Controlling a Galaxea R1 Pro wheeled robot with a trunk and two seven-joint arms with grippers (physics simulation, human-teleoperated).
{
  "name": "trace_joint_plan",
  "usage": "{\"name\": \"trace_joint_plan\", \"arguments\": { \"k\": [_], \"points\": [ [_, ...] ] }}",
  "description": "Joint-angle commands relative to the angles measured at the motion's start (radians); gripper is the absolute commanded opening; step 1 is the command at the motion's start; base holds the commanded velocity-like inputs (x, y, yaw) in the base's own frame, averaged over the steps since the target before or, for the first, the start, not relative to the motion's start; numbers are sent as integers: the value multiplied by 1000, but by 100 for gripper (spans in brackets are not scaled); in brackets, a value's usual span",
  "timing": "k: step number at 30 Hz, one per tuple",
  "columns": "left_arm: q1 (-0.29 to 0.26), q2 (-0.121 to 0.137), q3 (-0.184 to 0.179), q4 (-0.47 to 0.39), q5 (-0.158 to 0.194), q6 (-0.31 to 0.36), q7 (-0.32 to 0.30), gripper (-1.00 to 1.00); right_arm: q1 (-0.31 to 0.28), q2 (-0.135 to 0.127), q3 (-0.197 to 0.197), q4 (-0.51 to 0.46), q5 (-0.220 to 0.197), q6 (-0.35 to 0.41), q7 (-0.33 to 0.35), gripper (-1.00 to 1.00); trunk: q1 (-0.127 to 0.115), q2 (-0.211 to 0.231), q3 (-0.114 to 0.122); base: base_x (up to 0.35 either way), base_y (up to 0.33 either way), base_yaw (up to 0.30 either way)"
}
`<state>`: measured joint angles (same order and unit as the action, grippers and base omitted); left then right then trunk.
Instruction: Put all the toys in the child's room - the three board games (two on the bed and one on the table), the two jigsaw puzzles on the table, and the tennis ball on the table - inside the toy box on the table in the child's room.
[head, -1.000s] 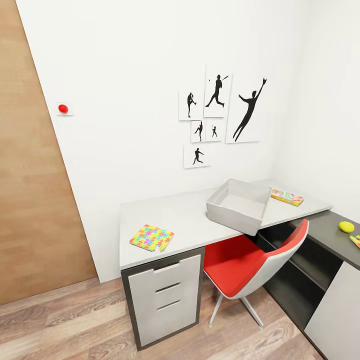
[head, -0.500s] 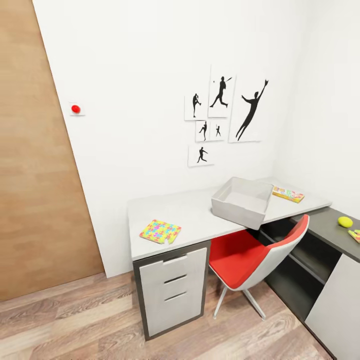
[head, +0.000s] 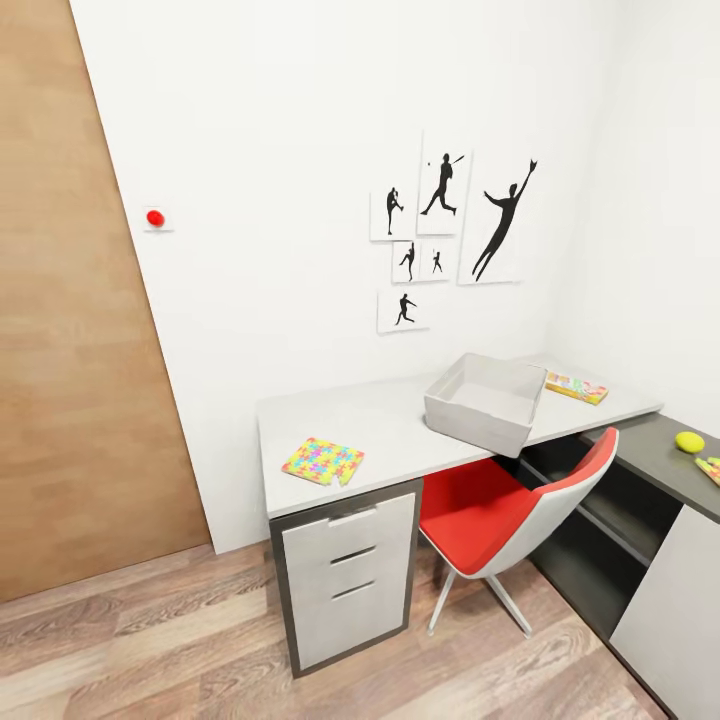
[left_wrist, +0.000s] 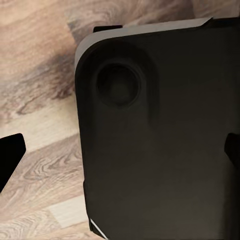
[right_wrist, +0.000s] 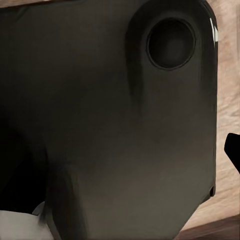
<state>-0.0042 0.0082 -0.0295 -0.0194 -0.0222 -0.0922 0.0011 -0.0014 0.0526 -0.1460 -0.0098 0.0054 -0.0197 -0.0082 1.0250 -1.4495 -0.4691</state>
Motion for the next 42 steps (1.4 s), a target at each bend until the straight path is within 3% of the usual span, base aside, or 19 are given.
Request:
{"name": "trace_joint_plan", "arguments": {
  "k": [1, 5, 11, 17, 21, 24, 27, 30, 42],
  "points": [
    [0, 1, -5, -1, -3, -9, 0, 100, 0, 0, -13, -5, 1, -2, -1, 100, 0, 0, -1, -2, 1, 0],
    [0, 3, -7, -14, -5, -14, 0, 100, 0, 0, -20, -19, 1, 1, -2, 100, 0, 0, -1, -1, 1, -18],
    [-1, 11, -7, -124, -5, -7, 10, 100, -20, -3, -23, -77, -2, 15, -1, 100, 0, 0, -1, 0, 0, -203],
    [-12, 12, -6, -268, -5, -6, 71, 100, -141, -10, -28, -121, -70, 145, -2, 100, 0, 0, -1, 0, 0, -272],
    [-18, 13, -8, -313, -6, -13, 85, 100, -178, -23, -30, -125, -90, 187, -3, 100, 0, 0, -1, 0, 0, -280],
    [-19, 21, -9, -327, -7, -26, 88, 100, -187, -28, -30, -126, -95, 193, -3, 100, 0, 0, -1, 0, 0, -281],
    [-20, 50, -6, -335, -4, -63, 86, 100, -192, -31, -29, -126, -98, 188, -3, 100, 0, 0, -1, 0, 0, -282],
    [-20, 62, -9, -330, -4, -80, 84, 100, -194, -35, -28, -121, -99, 173, -4, 100, 0, 0, -1, 0, 0, -280],
    [-20, 66, -34, -290, -7, -92, 82, 100, -192, -44, -26, -113, -100, 124, -3, 100, 0, 0, -12, 0, 47, -223]
  ]
}}
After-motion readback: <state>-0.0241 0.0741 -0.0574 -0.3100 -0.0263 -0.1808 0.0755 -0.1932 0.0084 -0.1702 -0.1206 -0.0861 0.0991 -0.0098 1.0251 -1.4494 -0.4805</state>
